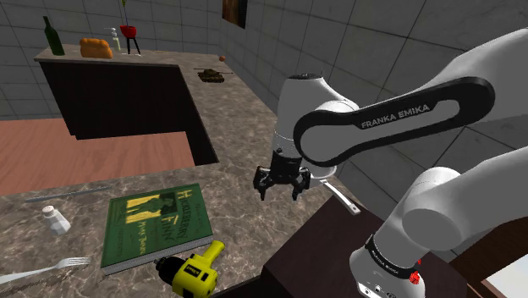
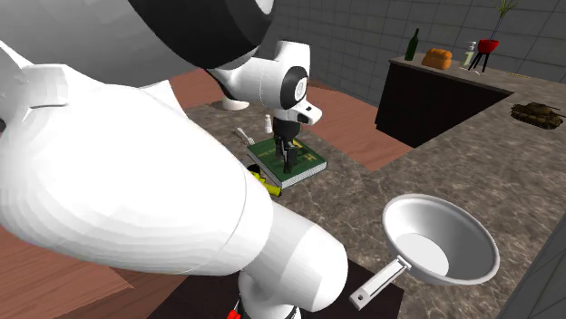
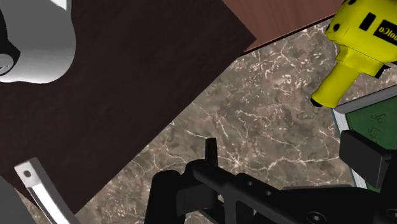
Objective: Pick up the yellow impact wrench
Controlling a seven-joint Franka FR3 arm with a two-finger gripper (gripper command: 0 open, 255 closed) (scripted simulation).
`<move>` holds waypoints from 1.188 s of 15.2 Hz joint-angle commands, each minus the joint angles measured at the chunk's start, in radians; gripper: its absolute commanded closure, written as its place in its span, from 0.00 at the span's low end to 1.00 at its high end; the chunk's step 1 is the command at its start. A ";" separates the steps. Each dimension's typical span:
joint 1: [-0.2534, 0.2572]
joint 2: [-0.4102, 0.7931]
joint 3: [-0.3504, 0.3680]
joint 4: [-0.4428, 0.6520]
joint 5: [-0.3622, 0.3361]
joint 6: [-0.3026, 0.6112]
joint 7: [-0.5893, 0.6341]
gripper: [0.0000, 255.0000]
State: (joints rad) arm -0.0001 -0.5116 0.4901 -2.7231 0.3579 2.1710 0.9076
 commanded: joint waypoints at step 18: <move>0.112 0.935 -0.013 0.313 -0.593 0.622 0.994 0.00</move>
State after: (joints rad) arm 0.0675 0.3732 0.5165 -2.4483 -0.1984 2.7786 1.8429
